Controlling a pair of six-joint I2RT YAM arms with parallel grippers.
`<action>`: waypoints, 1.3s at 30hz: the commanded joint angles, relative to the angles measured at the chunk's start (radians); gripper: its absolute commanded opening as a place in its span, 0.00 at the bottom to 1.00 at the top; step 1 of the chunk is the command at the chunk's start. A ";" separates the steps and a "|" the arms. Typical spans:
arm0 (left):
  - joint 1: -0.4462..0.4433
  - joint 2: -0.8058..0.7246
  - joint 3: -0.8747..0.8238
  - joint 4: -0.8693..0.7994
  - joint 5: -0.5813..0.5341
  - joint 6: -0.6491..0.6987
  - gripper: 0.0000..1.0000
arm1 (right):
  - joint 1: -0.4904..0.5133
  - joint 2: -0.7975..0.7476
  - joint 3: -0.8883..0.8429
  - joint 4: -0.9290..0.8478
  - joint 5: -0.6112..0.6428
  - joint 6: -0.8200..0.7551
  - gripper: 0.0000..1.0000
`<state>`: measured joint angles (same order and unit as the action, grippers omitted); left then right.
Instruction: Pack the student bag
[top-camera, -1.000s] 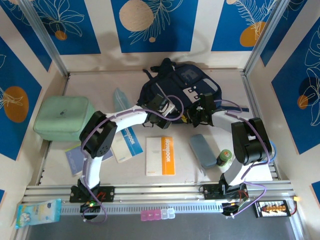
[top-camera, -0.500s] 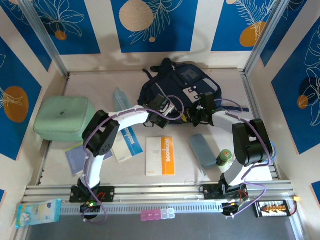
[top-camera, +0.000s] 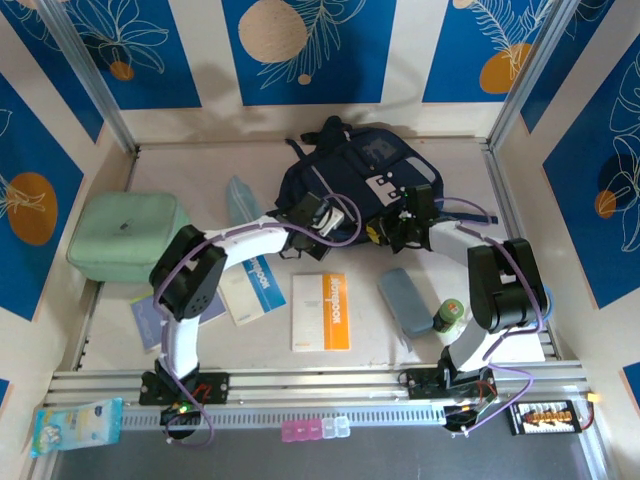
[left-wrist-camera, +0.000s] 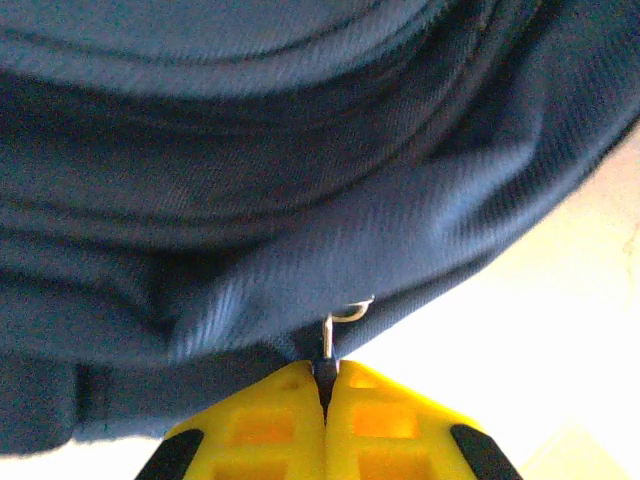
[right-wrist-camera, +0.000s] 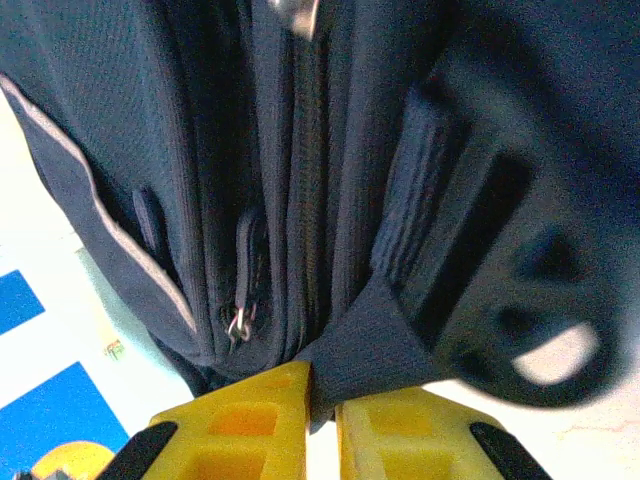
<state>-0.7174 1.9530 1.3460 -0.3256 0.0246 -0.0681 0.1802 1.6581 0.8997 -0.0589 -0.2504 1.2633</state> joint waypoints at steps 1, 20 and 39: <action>0.049 -0.071 -0.030 -0.007 -0.021 0.018 0.00 | -0.043 -0.044 0.004 -0.035 0.033 -0.049 0.15; 0.051 -0.114 0.047 -0.072 0.204 -0.002 0.00 | -0.018 -0.232 -0.067 -0.127 0.062 -0.063 0.51; -0.077 -0.114 0.082 -0.050 0.222 -0.065 0.00 | -0.159 0.008 0.059 -0.136 0.060 -0.276 0.60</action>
<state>-0.7959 1.8935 1.4506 -0.3809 0.2131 -0.1257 0.0364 1.6043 0.8799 -0.2077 -0.1913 1.0912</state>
